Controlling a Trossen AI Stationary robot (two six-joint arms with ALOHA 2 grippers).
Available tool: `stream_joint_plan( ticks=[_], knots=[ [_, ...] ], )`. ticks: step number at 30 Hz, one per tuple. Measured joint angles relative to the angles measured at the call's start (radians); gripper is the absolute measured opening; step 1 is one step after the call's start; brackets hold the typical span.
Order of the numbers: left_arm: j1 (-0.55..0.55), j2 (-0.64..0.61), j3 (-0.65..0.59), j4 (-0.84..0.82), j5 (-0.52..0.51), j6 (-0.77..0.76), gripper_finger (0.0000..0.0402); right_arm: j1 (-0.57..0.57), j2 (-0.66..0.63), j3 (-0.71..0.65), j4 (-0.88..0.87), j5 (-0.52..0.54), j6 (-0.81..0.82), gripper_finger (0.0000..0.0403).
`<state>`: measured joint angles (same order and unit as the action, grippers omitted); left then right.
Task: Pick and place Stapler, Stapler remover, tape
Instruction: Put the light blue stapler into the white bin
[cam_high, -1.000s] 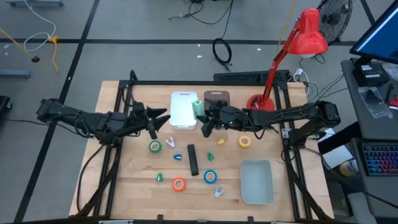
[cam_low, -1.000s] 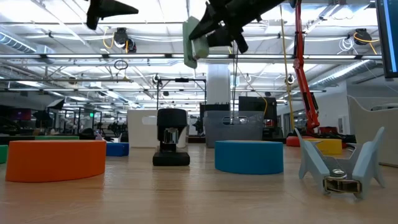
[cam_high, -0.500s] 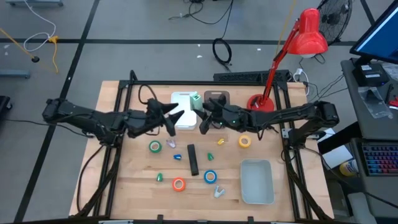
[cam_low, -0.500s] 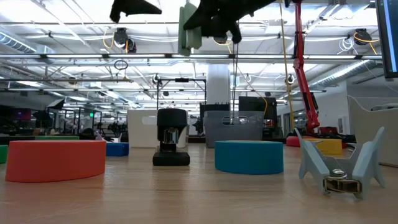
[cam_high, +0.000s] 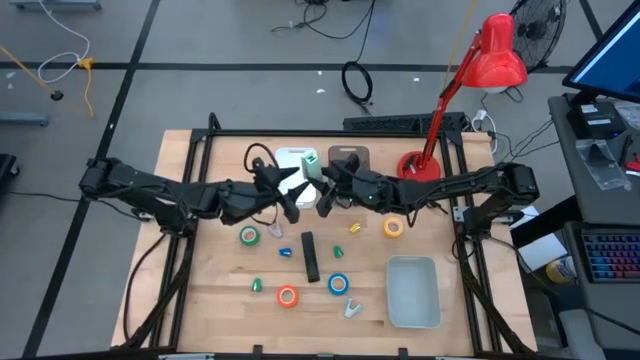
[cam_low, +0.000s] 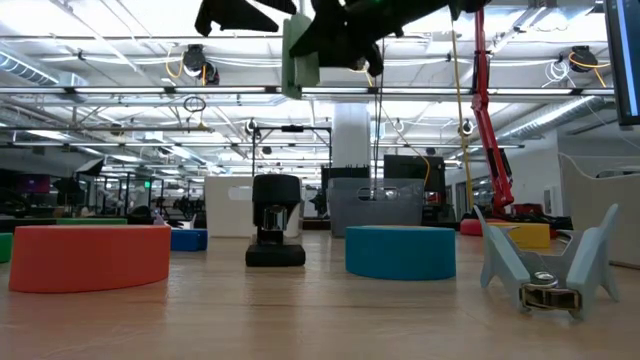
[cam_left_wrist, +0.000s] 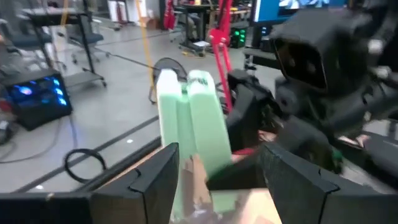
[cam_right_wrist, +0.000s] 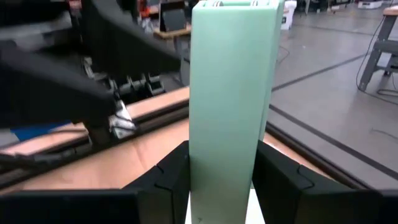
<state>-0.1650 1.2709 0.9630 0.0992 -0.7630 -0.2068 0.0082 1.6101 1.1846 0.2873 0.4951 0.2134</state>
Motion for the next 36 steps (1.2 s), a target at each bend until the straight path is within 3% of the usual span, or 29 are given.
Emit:
stream_joint_plan(
  ticks=[12, 19, 29, 32, 36],
  knots=[
    [0.001, -0.007, 0.000, 0.033, -0.048, 0.021, 0.0228, 0.000, 0.000, -0.001, -0.010, -0.002, -0.004, 0.0131],
    [0.001, -0.007, 0.000, 0.031, 0.027, 0.005, 0.0228, 0.000, 0.000, -0.001, -0.011, -0.002, -0.017, 0.0131],
    [0.001, -0.007, 0.000, 0.025, 0.031, 0.036, 0.0230, 0.000, 0.000, -0.001, -0.024, -0.002, -0.017, 0.0131],
    [0.000, -0.007, 0.000, 0.023, 0.031, 0.065, 0.0253, 0.000, 0.000, -0.001, -0.024, -0.002, -0.017, 0.0131],
    [0.001, -0.007, 0.000, 0.023, 0.030, 0.067, 0.0312, 0.000, 0.000, -0.001, -0.023, -0.004, -0.016, 0.0131]
  ],
)
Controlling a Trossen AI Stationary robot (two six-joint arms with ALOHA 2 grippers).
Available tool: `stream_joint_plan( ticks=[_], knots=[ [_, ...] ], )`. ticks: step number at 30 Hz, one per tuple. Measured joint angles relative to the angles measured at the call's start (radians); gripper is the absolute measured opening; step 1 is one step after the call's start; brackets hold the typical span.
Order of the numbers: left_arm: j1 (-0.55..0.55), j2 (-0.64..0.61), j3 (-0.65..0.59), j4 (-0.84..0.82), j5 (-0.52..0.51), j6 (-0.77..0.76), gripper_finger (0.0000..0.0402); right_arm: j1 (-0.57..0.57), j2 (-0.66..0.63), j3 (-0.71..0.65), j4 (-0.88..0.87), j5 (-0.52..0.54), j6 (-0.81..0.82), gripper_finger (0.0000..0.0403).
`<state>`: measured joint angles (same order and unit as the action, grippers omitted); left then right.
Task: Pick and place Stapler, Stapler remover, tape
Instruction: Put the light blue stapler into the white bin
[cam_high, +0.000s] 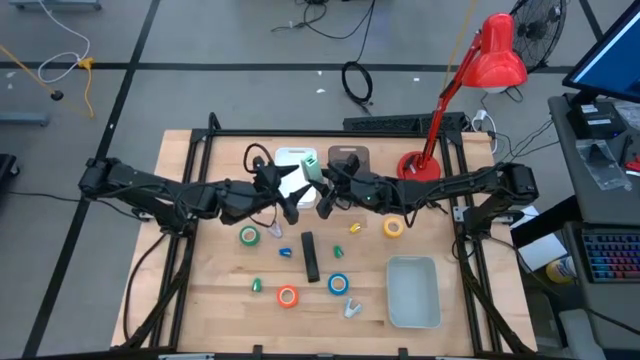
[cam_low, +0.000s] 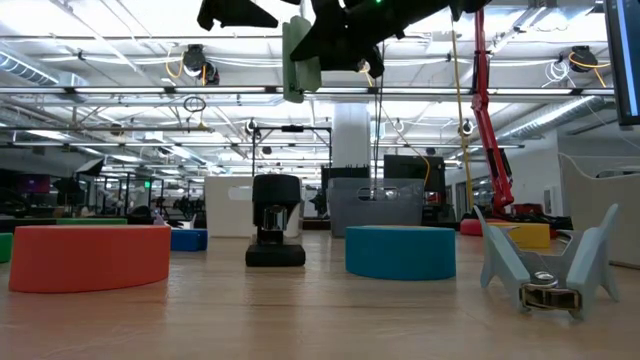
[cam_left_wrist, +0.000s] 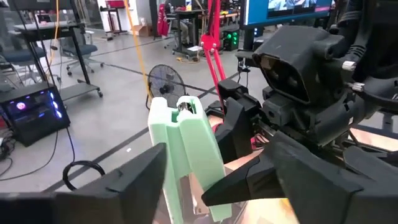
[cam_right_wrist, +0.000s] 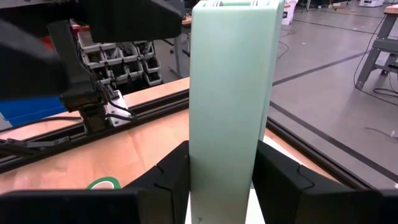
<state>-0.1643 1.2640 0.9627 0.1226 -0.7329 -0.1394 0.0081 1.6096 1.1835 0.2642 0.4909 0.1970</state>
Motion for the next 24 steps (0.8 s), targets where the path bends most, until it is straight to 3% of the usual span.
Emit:
stream_joint_plan(
  ticks=[8, 24],
  knots=[
    [0.037, 0.000, -0.001, 0.000, 0.022, -0.001, 0.0396, 0.000, 0.000, 0.000, 0.008, -0.023, 0.017, 0.0131],
    [0.047, 0.000, -0.001, 0.030, 0.084, 0.007, 0.0359, 0.000, 0.000, 0.000, 0.008, -0.022, 0.066, 0.0131]
  ],
)
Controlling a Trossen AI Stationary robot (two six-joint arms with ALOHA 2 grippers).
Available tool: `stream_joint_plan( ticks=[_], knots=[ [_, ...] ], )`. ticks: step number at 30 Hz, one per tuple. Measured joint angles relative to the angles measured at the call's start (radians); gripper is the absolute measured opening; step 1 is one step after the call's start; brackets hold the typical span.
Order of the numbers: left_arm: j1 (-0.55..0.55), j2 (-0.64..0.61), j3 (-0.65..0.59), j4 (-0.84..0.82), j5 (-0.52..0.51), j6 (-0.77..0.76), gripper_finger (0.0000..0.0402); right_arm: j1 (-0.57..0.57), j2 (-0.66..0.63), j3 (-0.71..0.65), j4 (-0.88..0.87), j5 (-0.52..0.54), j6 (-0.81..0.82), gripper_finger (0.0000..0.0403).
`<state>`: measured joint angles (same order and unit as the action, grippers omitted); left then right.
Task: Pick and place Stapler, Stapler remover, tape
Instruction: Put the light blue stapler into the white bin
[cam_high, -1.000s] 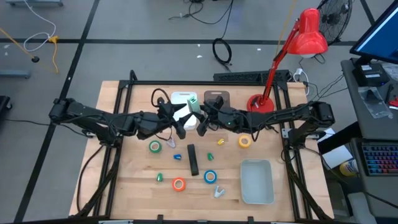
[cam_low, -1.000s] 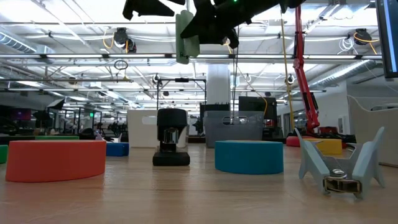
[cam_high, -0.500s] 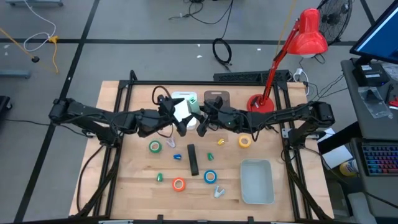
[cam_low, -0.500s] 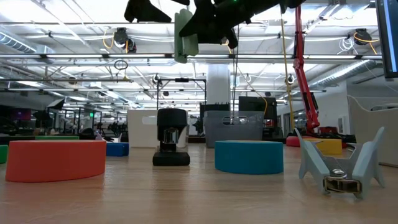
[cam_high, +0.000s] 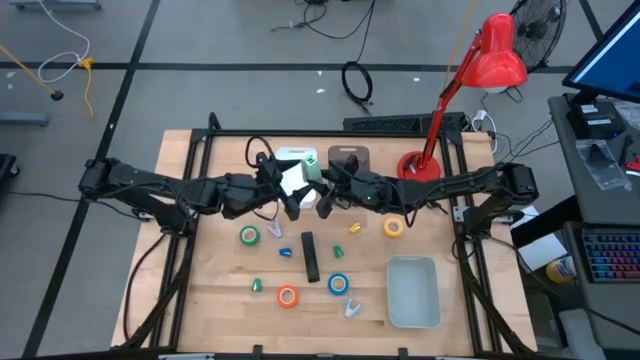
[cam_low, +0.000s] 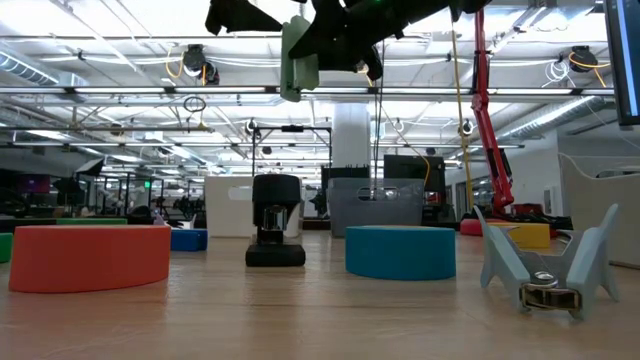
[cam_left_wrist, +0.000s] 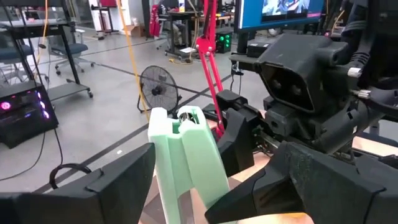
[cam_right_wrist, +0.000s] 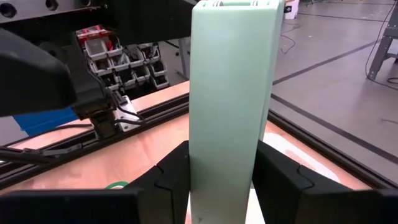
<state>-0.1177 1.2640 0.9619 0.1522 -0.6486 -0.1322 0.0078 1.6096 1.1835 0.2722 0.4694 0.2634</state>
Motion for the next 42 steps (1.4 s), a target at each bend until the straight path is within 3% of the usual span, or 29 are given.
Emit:
stream_joint_plan(
  ticks=[13, 30, 35, 42],
  knots=[
    [0.013, 0.010, 0.000, -0.017, -0.031, -0.028, 0.0360, 0.029, -0.001, -0.001, 0.032, 0.027, -0.028, 0.0131],
    [0.052, 0.023, 0.000, 0.006, 0.144, -0.029, 0.0355, 0.027, -0.001, -0.001, 0.048, -0.029, -0.095, 0.0131],
    [0.053, 0.023, 0.000, 0.008, 0.149, -0.029, 0.0312, 0.027, -0.001, -0.001, 0.047, -0.039, -0.097, 0.0131],
    [0.053, 0.023, 0.000, 0.011, 0.153, -0.035, 0.0200, 0.027, 0.000, -0.001, 0.048, -0.053, -0.097, 0.0131]
  ],
)
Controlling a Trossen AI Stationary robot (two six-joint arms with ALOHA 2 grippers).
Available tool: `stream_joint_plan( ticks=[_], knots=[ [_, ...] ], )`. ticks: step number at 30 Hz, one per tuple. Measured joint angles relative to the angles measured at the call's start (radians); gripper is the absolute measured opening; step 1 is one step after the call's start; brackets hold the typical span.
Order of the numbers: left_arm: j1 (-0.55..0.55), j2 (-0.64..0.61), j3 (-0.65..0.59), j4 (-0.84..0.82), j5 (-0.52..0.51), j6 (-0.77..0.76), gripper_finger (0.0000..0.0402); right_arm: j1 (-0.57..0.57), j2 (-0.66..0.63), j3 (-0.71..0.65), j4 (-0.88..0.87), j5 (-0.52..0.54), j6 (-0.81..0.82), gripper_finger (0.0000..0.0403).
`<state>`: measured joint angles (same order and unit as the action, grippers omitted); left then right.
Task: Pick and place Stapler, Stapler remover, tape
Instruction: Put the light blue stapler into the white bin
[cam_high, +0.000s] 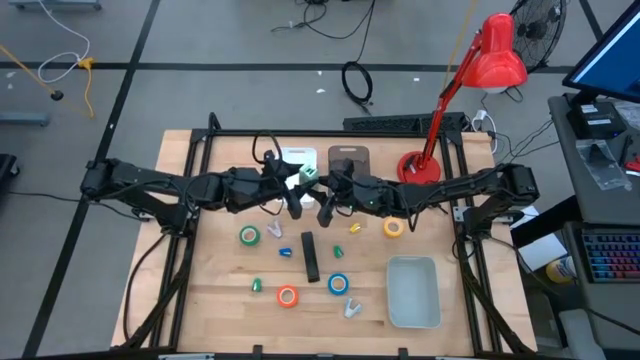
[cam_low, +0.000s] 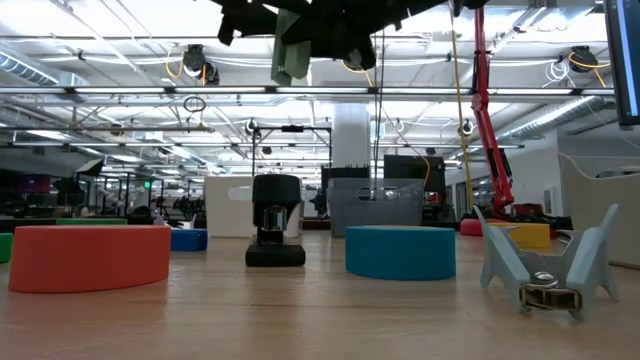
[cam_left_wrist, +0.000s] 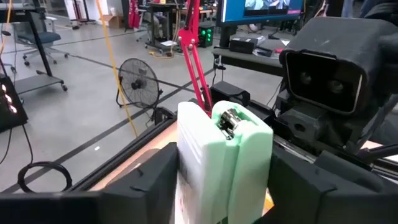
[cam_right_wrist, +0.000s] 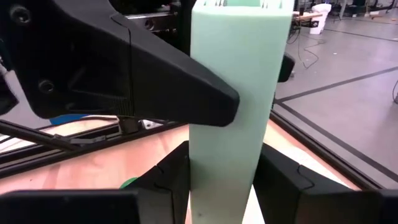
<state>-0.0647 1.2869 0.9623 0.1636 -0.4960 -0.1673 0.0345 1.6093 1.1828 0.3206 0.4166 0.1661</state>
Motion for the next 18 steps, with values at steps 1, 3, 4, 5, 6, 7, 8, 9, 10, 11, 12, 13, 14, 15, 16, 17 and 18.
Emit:
stream_joint_plan(
  ticks=[1, 3, 4, 5, 6, 7, 8, 9, 10, 11, 12, 13, 14, 15, 16, 17, 18],
  knots=[
    [0.000, 0.000, 0.000, 0.000, -0.001, -0.004, 0.0192, 0.000, 0.000, 0.000, 0.000, 0.002, 0.001, 0.0131],
    [0.001, 0.000, 0.000, 0.001, -0.001, -0.010, 0.0192, -0.001, 0.000, 0.000, 0.001, 0.002, 0.002, 0.0131],
    [0.001, 0.000, 0.000, -0.001, -0.001, -0.012, 0.0192, -0.001, 0.000, 0.000, 0.001, 0.002, 0.003, 0.0131],
    [0.001, 0.000, 0.000, -0.003, -0.001, -0.018, 0.0192, -0.001, 0.000, 0.000, 0.001, 0.002, 0.004, 0.0131],
    [0.000, 0.000, 0.000, -0.005, -0.001, -0.021, 0.0192, -0.001, 0.000, 0.000, 0.000, 0.002, 0.005, 0.0131],
    [0.000, 0.000, 0.000, -0.005, -0.001, -0.023, 0.0192, -0.001, 0.000, 0.000, 0.000, 0.001, 0.005, 0.0131],
    [0.000, 0.000, 0.000, -0.006, 0.000, -0.026, 0.0192, -0.001, 0.000, 0.000, 0.000, 0.001, 0.005, 0.0131],
    [0.000, 0.000, 0.000, -0.008, 0.000, -0.029, 0.0192, -0.001, 0.000, 0.000, 0.000, 0.000, 0.005, 0.0131],
    [0.000, 0.000, 0.000, -0.009, 0.000, -0.033, 0.0192, -0.001, 0.000, 0.000, 0.000, 0.000, 0.006, 0.0131],
    [0.000, 0.000, 0.000, -0.011, 0.000, -0.036, 0.0192, -0.001, 0.000, 0.000, -0.001, 0.000, 0.007, 0.0131],
    [0.000, 0.000, 0.000, -0.011, 0.000, -0.037, 0.0192, -0.001, 0.000, 0.000, -0.002, 0.000, 0.007, 0.0131],
    [0.000, 0.000, 0.000, -0.011, 0.000, -0.037, 0.0192, -0.001, 0.000, 0.000, -0.002, -0.001, 0.007, 0.0131],
    [0.000, 0.000, 0.000, -0.012, 0.000, -0.040, 0.0192, -0.001, 0.000, 0.000, -0.002, -0.002, 0.009, 0.0131],
    [0.000, 0.000, 0.000, -0.013, 0.000, -0.045, 0.0192, -0.001, 0.000, 0.000, -0.002, -0.002, 0.013, 0.0131],
    [-0.001, 0.000, 0.000, -0.016, 0.000, -0.049, 0.0192, -0.001, 0.000, 0.000, -0.002, -0.002, 0.017, 0.0133],
    [-0.001, 0.000, 0.000, -0.017, 0.000, -0.051, 0.0192, -0.001, 0.000, 0.000, -0.003, -0.003, 0.021, 0.0136],
    [-0.001, 0.000, 0.000, -0.018, 0.000, -0.052, 0.0192, -0.001, 0.000, 0.000, -0.003, -0.003, 0.026, 0.0139]
  ],
)
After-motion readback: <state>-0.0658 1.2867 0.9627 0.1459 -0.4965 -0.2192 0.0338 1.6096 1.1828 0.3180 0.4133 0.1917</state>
